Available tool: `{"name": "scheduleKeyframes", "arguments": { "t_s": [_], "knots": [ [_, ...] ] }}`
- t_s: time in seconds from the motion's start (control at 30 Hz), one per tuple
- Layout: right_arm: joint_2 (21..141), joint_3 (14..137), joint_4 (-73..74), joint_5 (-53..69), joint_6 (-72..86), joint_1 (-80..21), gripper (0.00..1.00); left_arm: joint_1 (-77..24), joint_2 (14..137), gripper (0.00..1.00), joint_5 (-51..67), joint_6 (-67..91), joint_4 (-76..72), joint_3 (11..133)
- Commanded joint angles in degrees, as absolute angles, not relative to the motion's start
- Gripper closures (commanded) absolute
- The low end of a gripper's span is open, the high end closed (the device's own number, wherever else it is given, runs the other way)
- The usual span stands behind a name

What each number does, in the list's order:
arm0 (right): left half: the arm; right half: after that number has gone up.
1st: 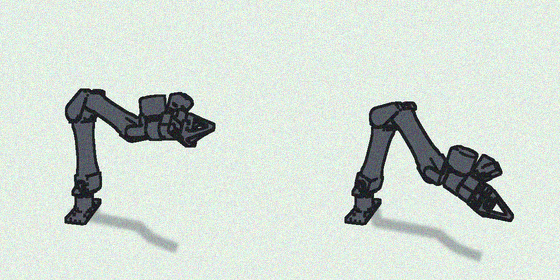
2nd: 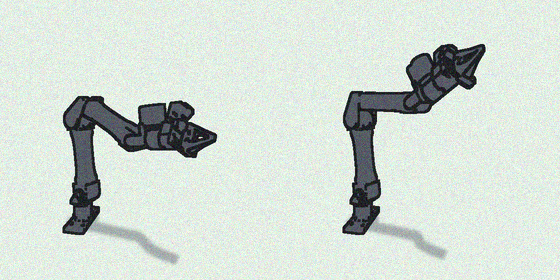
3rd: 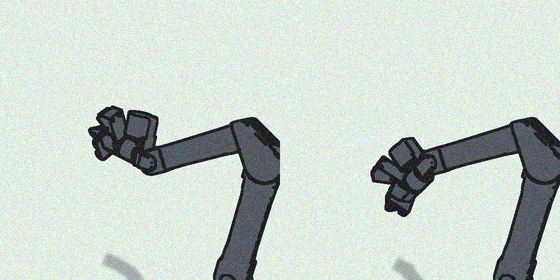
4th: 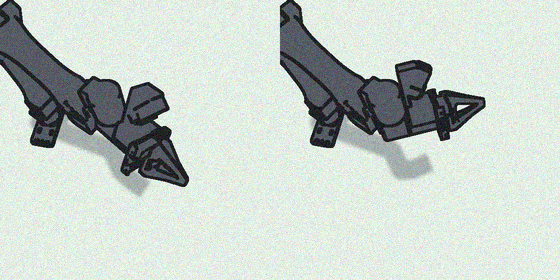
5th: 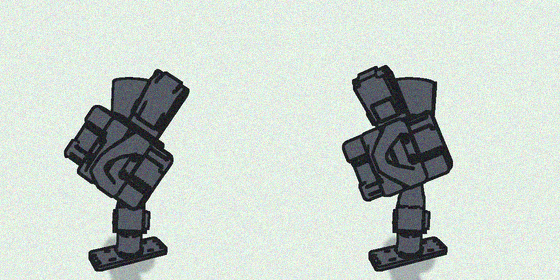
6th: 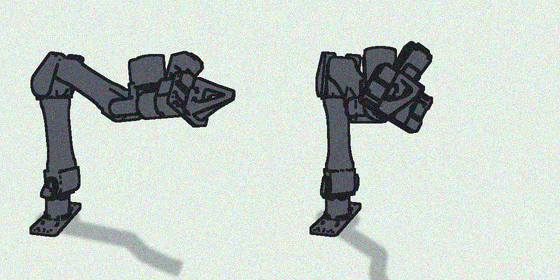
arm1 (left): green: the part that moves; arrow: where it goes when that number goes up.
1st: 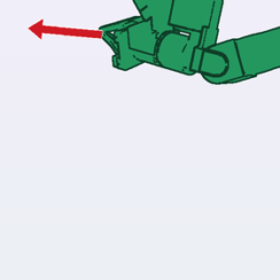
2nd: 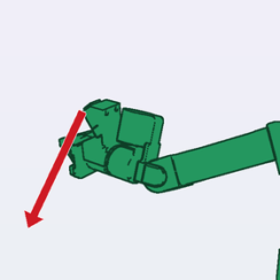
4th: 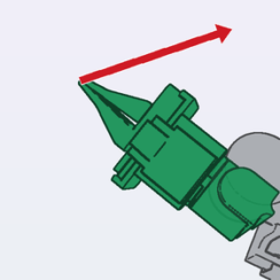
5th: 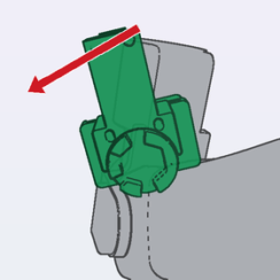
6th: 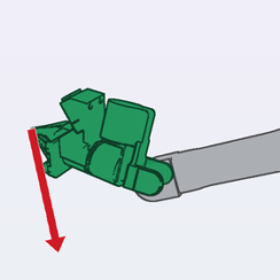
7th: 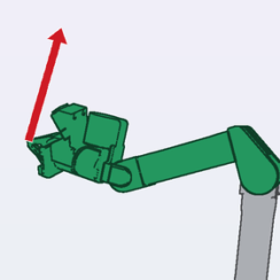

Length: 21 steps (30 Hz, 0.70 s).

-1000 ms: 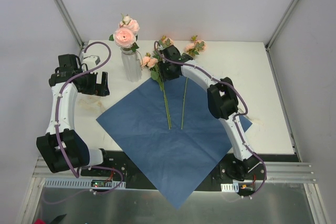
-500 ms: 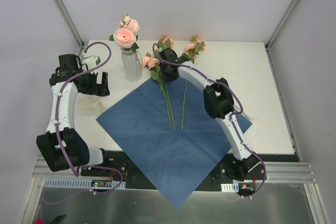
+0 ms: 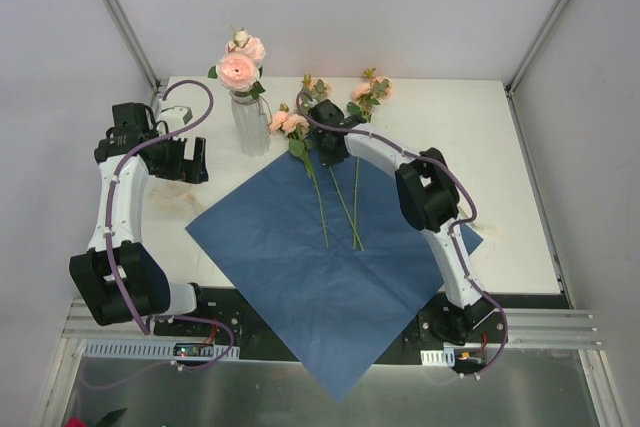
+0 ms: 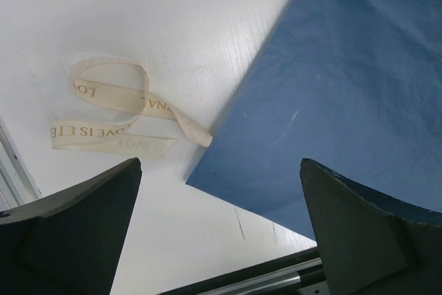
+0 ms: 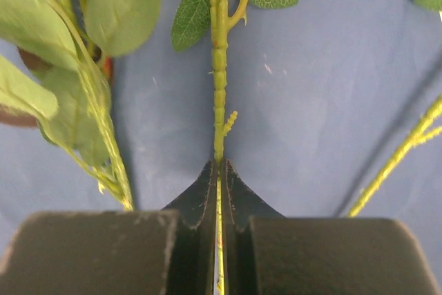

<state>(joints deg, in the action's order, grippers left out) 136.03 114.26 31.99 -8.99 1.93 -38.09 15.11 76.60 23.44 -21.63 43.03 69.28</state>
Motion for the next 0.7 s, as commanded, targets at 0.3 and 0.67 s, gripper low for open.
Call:
{"name": "scheduleKeyframes", "arguments": {
  "t_s": [0.3,0.67],
  "knots": [
    [134.37,120.29,34.62,-10.73,1.76,-38.68,0.45,16.0,74.36,0.01,23.12,-23.82,42.45,68.82],
    [142.29,128.76,35.51,-8.79,1.05,-36.12,0.41,16.08,74.0,0.01,22.85,-24.17,42.45,68.73]
  ]
}}
